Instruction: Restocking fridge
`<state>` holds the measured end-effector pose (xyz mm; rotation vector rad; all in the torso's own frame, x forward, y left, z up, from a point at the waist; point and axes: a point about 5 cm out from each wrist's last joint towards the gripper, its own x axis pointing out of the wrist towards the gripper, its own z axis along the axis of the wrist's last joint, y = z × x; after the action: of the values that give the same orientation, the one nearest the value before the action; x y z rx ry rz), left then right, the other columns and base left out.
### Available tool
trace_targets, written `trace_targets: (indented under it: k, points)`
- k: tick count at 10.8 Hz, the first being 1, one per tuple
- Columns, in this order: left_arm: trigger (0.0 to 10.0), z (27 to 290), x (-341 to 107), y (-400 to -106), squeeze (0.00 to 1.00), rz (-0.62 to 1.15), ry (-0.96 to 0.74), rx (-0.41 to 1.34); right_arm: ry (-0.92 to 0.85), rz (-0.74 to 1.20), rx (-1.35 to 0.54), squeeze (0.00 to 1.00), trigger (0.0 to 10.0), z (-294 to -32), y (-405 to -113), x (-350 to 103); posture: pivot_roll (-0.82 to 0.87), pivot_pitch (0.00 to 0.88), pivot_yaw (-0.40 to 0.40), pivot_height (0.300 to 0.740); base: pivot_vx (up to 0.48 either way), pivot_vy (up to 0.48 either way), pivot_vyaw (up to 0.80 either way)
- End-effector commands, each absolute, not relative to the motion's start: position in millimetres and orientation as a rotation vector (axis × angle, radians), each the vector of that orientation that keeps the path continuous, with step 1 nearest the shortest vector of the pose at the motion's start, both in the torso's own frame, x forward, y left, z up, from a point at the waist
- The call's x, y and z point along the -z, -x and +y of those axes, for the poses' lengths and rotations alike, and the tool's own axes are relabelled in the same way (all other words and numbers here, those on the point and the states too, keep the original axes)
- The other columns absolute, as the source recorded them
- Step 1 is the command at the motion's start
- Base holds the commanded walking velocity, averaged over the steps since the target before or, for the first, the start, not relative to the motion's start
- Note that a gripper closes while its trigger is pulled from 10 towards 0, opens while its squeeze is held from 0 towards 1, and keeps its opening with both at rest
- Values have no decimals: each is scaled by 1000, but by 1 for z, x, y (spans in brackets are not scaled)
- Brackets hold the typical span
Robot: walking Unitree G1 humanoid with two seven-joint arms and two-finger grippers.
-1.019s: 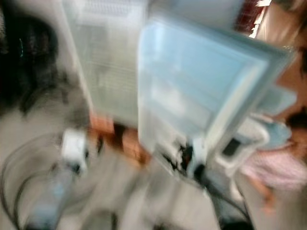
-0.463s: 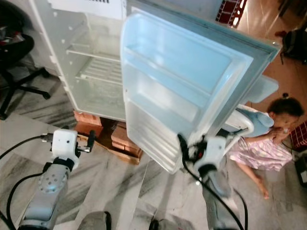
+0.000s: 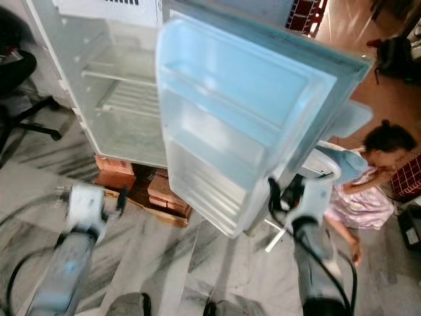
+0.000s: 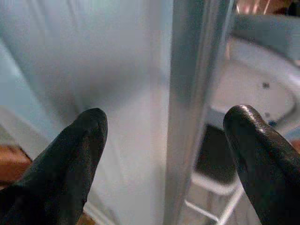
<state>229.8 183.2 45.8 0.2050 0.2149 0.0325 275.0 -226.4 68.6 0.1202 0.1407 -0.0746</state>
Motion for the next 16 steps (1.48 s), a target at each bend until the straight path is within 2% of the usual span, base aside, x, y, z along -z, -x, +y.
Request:
trace_targets:
  k: [1, 4, 5, 6, 7, 8, 9, 10, 11, 12, 13, 14, 16]
  points:
    - [10000, 188, -44, -224, 0, 233, -210, -50, -138, 116, 92, 0, 10000, -228, -280, -74, 144, 66, -67, 740, 0, 0, 0]
    - [10000, 189, -38, -202, 0, 277, -206, -60, -280, 59, 86, 0, 10000, -220, -301, -91, 153, 69, -75, 740, 0, 0, 0]
    - [10000, 185, -37, -197, 0, 295, -206, -38, -392, 27, -6, 0, 10000, -199, -316, -102, 154, 69, -72, 740, 0, 0, 0]
    - [10000, 185, -35, -195, 0, 305, -205, -35, -524, -10, -207, 0, 10000, -165, -322, -120, 160, 70, -71, 740, 0, 0, 0]
    - [10000, 187, -35, -195, 0, 309, -202, -42, -602, -59, -402, 0, 10000, -139, -315, -139, 160, 70, -71, 740, 0, 0, 0]
    - [10000, 188, -35, -194, 0, 317, -198, -53, -770, -122, -840, 0, 10000, -101, -276, -177, 167, 70, -74, 740, 0, 0, 0]
    - [10000, 188, -32, -190, 0, 329, -199, -57, -718, -25, -945, 0, 10000, -103, -258, -164, 174, 71, -78, 740, 0, 0, 0]
    - [10000, 191, -30, -187, 0, 339, -205, -74, -651, 75, -967, 0, 10000, -115, -250, -142, 179, 75, -79, 740, 0, 0, 0]
    - [10000, 196, -29, -182, 0, 352, -201, -87, -503, 218, -1017, 0, 10000, -136, -234, -113, 187, 78, -82, 740, 0, 0, 0]
    - [10000, 200, -27, -175, 0, 369, -198, -98, -338, 416, -1070, 0, 10000, -169, -211, -87, 188, 81, -83, 740, 0, 0, 0]
    - [10000, 200, -26, -173, 0, 376, -197, -99, -248, 527, -1091, 0, 10000, -187, -201, -75, 189, 85, -85, 740, 0, 0, 0]
    - [10000, 200, -26, -172, 0, 376, -200, -96, -160, 618, -1101, 0, 10000, -205, -196, -64, 191, 86, -82, 740, 0, 0, 0]
    - [10000, 201, -26, -173, 0, 376, -204, -93, 24, 658, -1034, 0, 10000, -218, -209, -53, 192, 86, -77, 740, 0, 0, 0]
